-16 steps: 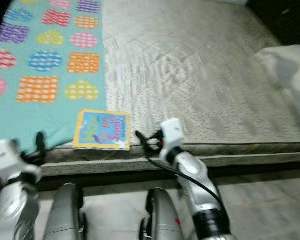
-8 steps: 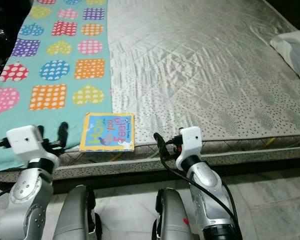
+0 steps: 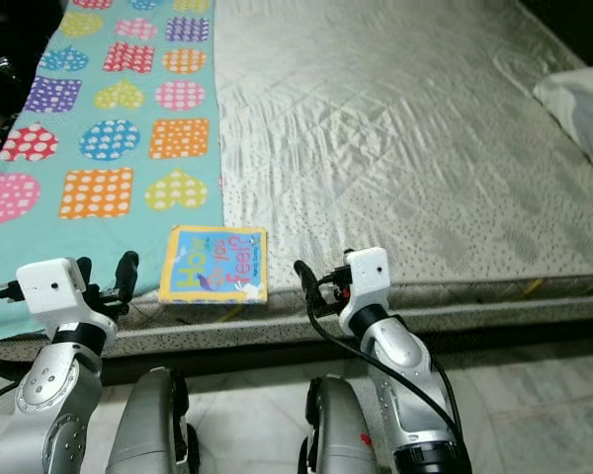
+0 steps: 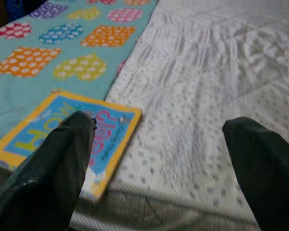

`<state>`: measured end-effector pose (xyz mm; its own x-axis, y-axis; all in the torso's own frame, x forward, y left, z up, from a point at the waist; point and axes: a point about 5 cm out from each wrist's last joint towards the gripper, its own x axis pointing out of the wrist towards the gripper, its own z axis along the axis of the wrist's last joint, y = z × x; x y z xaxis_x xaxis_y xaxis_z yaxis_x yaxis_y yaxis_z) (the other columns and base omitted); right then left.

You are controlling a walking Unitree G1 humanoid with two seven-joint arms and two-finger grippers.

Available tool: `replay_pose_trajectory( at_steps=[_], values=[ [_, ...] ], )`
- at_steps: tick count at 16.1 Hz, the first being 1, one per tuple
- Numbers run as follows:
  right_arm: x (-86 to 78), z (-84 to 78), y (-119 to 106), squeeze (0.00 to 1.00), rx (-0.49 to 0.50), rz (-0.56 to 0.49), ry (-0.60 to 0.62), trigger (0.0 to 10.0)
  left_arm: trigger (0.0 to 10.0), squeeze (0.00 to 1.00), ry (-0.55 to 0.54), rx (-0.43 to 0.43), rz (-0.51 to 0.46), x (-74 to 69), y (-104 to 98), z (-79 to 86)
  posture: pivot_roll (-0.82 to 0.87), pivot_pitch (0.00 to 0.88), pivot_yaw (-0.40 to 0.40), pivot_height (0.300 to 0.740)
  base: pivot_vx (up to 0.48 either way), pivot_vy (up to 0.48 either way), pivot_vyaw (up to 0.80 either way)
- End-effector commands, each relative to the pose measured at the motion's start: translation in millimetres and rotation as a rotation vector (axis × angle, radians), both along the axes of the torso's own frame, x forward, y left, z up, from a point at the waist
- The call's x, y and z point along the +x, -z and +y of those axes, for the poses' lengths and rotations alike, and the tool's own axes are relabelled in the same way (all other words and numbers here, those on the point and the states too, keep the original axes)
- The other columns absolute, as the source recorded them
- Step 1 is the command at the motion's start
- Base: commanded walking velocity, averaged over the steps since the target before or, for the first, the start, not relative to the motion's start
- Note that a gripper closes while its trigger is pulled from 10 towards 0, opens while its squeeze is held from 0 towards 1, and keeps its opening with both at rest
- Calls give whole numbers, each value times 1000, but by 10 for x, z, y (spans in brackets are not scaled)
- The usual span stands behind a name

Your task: Clean up the room

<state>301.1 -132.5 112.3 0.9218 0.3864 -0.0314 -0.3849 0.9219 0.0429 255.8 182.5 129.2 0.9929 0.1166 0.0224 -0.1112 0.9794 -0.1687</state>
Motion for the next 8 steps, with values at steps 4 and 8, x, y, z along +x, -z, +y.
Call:
replay_pose_trajectory(
  at_steps=[4, 8],
  values=[
    [9, -22, 8, 0, -12, 4, -7, 10000, 10000, 0, -6, -12, -5, -42, 6, 4, -74, 207, -65, 597, 368, 0, 0],
    [4, -43, 9, 0, -20, 5, -4, 10000, 10000, 0, 5, -18, -4, -34, 14, -18, -77, 207, -64, 597, 387, 0, 0]
  ],
)
